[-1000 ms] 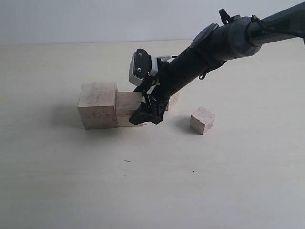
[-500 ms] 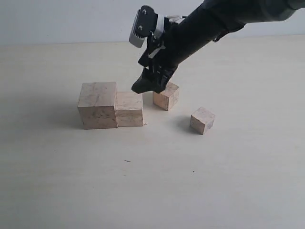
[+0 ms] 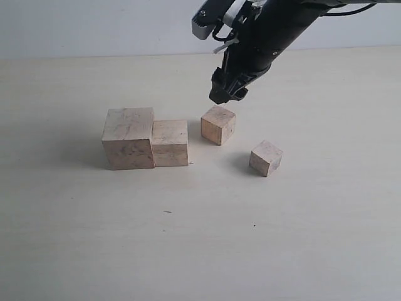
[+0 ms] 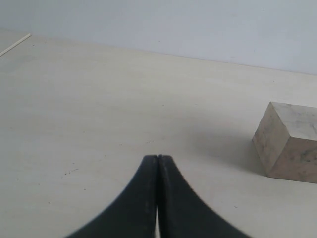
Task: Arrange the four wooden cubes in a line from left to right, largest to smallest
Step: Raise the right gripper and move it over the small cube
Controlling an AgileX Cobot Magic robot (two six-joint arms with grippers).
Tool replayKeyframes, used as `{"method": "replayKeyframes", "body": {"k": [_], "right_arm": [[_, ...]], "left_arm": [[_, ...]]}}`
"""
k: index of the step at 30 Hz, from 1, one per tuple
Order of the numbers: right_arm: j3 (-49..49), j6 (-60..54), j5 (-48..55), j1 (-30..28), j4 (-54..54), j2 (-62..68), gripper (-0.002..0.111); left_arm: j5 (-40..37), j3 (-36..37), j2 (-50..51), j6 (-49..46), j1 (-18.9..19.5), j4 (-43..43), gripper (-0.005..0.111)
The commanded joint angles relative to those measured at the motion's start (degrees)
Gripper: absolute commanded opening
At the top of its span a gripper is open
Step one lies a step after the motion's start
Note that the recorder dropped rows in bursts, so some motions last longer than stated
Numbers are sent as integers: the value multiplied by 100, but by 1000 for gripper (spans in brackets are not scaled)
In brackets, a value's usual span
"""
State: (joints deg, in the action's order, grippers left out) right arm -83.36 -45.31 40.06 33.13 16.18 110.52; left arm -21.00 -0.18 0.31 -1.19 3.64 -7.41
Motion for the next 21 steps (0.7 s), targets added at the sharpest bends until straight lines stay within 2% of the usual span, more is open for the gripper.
{"method": "replayKeyframes", "body": {"k": [1, 21], "right_arm": [[23, 194, -210, -24, -63, 79, 71], [23, 206, -504, -24, 139, 1007, 71]], "left_arm": [[38, 18, -31, -5, -35, 9, 0], [38, 18, -31, -5, -35, 9, 0]]}}
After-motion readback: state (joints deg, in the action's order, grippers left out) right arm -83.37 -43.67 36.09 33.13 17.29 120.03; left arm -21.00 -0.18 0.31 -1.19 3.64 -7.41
